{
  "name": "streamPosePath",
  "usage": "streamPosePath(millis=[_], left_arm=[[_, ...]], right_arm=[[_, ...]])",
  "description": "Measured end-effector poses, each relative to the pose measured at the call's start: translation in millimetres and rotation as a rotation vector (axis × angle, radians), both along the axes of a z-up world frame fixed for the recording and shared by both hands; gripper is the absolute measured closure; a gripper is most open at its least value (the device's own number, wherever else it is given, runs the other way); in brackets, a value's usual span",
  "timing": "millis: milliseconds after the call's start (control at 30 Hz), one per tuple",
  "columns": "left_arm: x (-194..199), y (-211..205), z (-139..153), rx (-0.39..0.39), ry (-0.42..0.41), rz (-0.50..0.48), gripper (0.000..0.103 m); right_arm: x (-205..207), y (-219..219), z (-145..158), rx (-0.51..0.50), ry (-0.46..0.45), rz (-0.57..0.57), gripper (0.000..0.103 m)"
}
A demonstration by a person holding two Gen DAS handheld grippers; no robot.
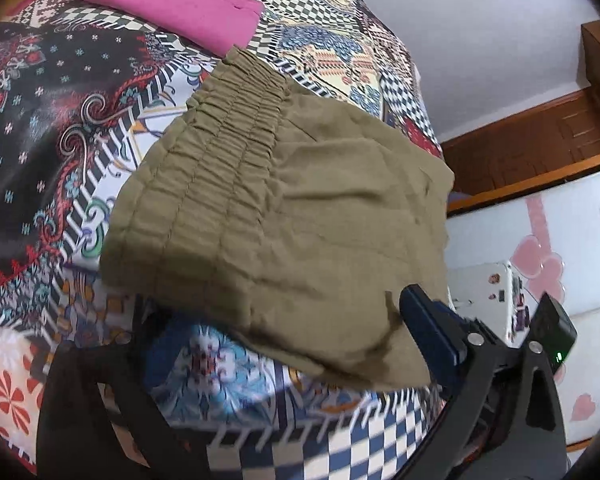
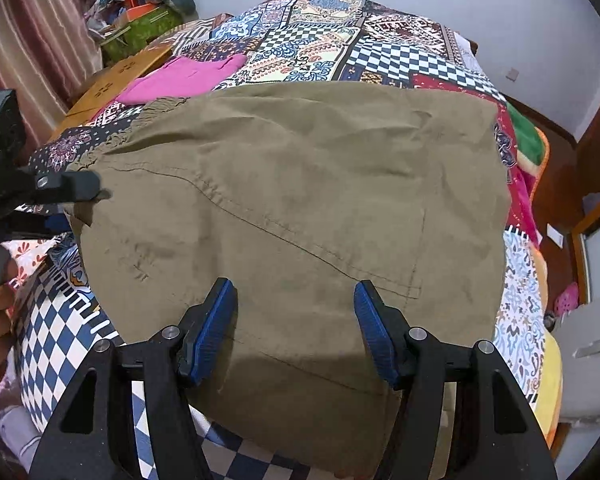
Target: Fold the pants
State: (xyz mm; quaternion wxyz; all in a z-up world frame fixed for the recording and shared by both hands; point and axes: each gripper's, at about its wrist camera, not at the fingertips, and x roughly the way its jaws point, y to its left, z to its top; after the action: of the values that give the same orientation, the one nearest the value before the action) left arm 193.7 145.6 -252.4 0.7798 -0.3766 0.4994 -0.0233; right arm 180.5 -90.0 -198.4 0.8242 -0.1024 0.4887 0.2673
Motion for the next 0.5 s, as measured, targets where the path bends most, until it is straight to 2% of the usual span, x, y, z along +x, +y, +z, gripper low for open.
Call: streamPosePath(millis=[300, 367, 433, 500], left_arm=[[18, 19, -6, -0.079, 0.002, 0.107, 0.004], [16, 19, -3, -0.050, -0.001, 0.119, 0.012], [14, 18, 0, -0.004, -0.003, 0.120, 0.030], [11, 17, 2, 0.024, -0.005, 0.114, 0.037]], right_arm=[[1, -1, -1, 0.024, 0.014, -0.010, 0.043], [2, -1, -1, 0.027, 0.017, -0.015, 0.043], [2, -1, -1, 0.028, 0.018, -0.019, 0.043], [2, -1, -1, 0.029, 0.023, -0.016, 0.043]])
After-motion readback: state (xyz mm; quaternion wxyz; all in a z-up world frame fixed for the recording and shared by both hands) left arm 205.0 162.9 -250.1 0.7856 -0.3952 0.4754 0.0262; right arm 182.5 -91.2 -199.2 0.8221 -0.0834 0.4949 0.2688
